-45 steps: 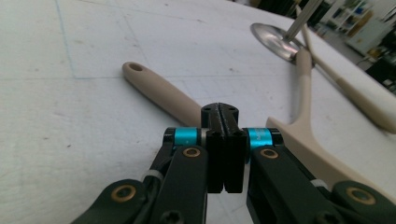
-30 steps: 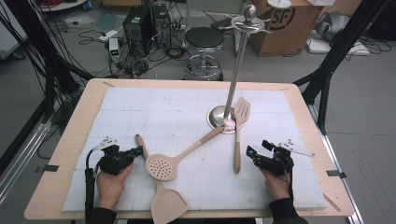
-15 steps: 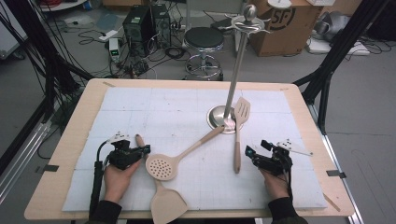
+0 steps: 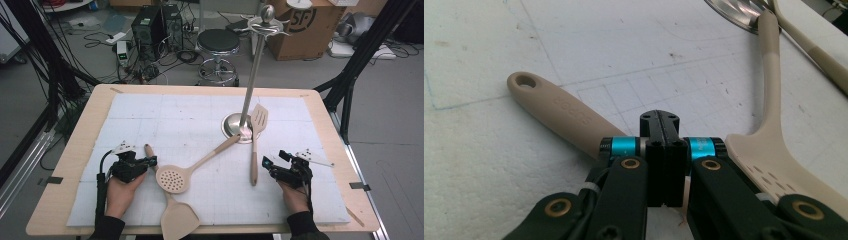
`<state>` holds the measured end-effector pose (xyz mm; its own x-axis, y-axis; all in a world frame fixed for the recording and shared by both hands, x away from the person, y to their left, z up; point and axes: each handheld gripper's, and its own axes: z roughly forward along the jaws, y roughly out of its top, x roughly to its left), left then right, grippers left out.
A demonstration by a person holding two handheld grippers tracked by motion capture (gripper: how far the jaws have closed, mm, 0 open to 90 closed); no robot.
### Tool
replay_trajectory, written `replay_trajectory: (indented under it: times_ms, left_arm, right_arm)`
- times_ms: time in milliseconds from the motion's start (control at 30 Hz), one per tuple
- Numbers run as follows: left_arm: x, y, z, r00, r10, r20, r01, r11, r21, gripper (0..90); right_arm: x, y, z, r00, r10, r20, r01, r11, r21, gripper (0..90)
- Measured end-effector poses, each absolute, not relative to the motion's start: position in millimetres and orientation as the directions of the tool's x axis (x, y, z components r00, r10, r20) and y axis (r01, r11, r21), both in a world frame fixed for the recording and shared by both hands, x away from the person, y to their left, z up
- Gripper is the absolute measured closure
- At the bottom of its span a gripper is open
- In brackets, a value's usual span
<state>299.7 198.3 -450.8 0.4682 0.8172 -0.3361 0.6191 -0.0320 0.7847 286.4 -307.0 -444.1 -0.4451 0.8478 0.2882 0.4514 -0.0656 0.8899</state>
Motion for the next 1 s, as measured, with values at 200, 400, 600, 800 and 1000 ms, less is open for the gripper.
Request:
replay_trajectory:
  times_ms: [200,400,600,800,1000]
  left_arm:
    - [290.4,205.4,-452.6,0.418,0.823,-0.384,0.636,0.036,0.771,90.0]
    - [270.6,218.7,-457.5,0.382,0.806,-0.452,0.655,0.109,0.748,90.0]
    - [236.0,211.6,-442.8,0.424,0.793,-0.437,0.606,0.11,0.788,90.0]
    - [205.3,186.4,-428.3,0.493,0.773,-0.398,0.534,0.092,0.841,90.0]
    - [199.8,157.6,-429.2,0.587,0.712,-0.385,0.553,-0.005,0.833,90.0]
  right_arm:
    - [287.6,-307.2,-444.7,-0.447,0.847,0.286,0.451,-0.063,0.891,16.6]
    - [287.2,-306.1,-444.4,-0.447,0.845,0.294,0.456,-0.068,0.888,16.6]
    - [287.3,-306.1,-444.4,-0.448,0.844,0.295,0.454,-0.07,0.888,16.6]
    - [286.2,-306.9,-443.0,-0.447,0.844,0.296,0.446,-0.076,0.892,16.6]
    - [286.7,-306.6,-443.4,-0.448,0.843,0.298,0.447,-0.078,0.891,16.6]
